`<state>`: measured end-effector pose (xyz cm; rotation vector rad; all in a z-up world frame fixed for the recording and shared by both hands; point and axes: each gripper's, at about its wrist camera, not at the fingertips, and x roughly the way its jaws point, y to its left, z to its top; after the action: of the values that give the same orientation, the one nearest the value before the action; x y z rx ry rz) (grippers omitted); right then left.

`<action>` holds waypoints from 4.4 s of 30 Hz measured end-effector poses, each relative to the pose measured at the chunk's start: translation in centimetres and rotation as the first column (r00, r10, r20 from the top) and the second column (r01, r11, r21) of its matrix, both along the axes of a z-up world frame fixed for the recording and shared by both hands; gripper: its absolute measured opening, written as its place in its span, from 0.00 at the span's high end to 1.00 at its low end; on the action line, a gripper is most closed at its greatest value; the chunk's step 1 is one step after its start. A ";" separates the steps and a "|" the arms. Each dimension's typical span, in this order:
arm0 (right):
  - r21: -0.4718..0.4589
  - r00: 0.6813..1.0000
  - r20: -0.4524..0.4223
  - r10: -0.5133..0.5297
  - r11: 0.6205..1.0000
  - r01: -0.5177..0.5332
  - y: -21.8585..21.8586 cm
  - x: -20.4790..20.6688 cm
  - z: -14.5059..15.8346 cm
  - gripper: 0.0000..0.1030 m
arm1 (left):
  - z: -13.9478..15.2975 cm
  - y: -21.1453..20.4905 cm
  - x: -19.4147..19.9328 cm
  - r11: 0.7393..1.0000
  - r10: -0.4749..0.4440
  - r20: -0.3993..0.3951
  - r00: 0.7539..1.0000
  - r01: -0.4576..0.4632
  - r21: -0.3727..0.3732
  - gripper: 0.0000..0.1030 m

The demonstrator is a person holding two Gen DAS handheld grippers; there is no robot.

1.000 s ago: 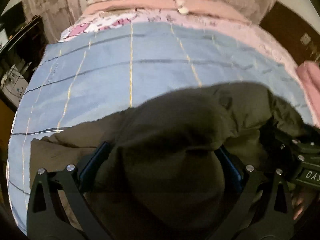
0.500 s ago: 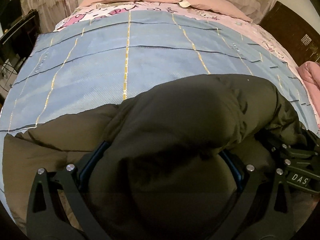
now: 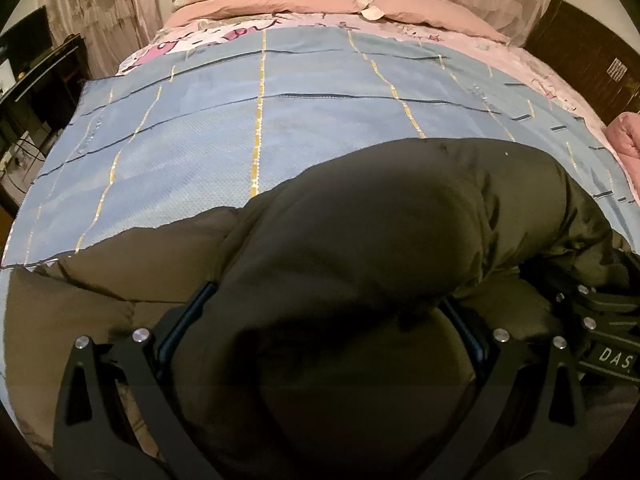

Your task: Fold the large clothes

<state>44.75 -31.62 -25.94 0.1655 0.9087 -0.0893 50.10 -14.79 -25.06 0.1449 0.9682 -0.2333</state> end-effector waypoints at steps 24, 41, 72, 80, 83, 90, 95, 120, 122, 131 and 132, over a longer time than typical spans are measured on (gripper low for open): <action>-0.228 0.826 0.503 0.255 0.961 -0.158 9.6 -47.2 23.6 0.01 | 24.6 15.2 -44.4 0.979 -0.010 0.364 0.931 0.083 -0.184 0.02; -0.066 0.904 0.420 0.077 0.996 -0.055 4.6 -56.7 10.6 0.01 | 13.2 21.3 -48.5 0.981 0.143 0.195 0.970 -0.113 -0.161 0.02; 0.873 0.958 -0.009 -0.287 0.464 0.147 -3.3 -54.6 -3.6 0.01 | -0.6 25.8 -46.7 0.272 0.145 -0.447 0.882 -0.470 -0.839 0.02; 0.899 0.940 -0.064 -0.336 0.390 0.201 -4.2 -53.5 -6.3 0.01 | -4.4 25.6 -46.3 0.198 0.168 -0.502 0.848 -0.528 -0.826 0.02; 0.901 0.942 -0.066 -0.329 0.385 0.198 -4.2 -52.9 -6.7 0.01 | -5.2 25.3 -46.0 0.187 0.175 -0.511 0.842 -0.538 -0.822 0.02; 0.914 0.939 -0.079 -0.335 0.352 0.203 -4.2 -52.1 -7.9 0.01 | -7.0 25.0 -45.8 0.183 0.193 -0.536 0.822 -0.567 -0.803 0.02; 0.925 0.939 -0.069 -0.338 0.330 0.187 -4.3 -51.7 -8.0 0.01 | -7.8 24.7 -45.2 0.150 0.189 -0.539 0.821 -0.567 -0.810 0.02; 0.923 0.914 -0.032 -0.405 0.339 0.183 -4.0 -49.1 -8.3 0.02 | -6.1 22.3 -40.6 0.226 0.257 -0.432 0.864 -0.488 -0.843 0.02; 0.914 0.911 -0.028 -0.412 0.358 0.190 -3.7 -48.9 -8.1 0.03 | -5.9 22.2 -40.2 0.241 0.271 -0.424 0.864 -0.487 -0.839 0.02; 0.954 0.906 0.007 -0.423 0.275 0.121 -4.2 -49.3 -7.4 0.17 | -5.8 22.7 -39.0 0.143 0.230 -0.428 0.874 -0.466 -0.873 0.02; 0.955 0.906 0.007 -0.423 0.271 0.119 -4.2 -49.3 -7.5 0.17 | -6.1 22.9 -39.0 0.127 0.231 -0.432 0.872 -0.467 -0.875 0.02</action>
<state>-4.54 -35.86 -33.47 1.4691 0.5293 0.1687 11.06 8.12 -31.21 -1.3687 0.8457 -0.3851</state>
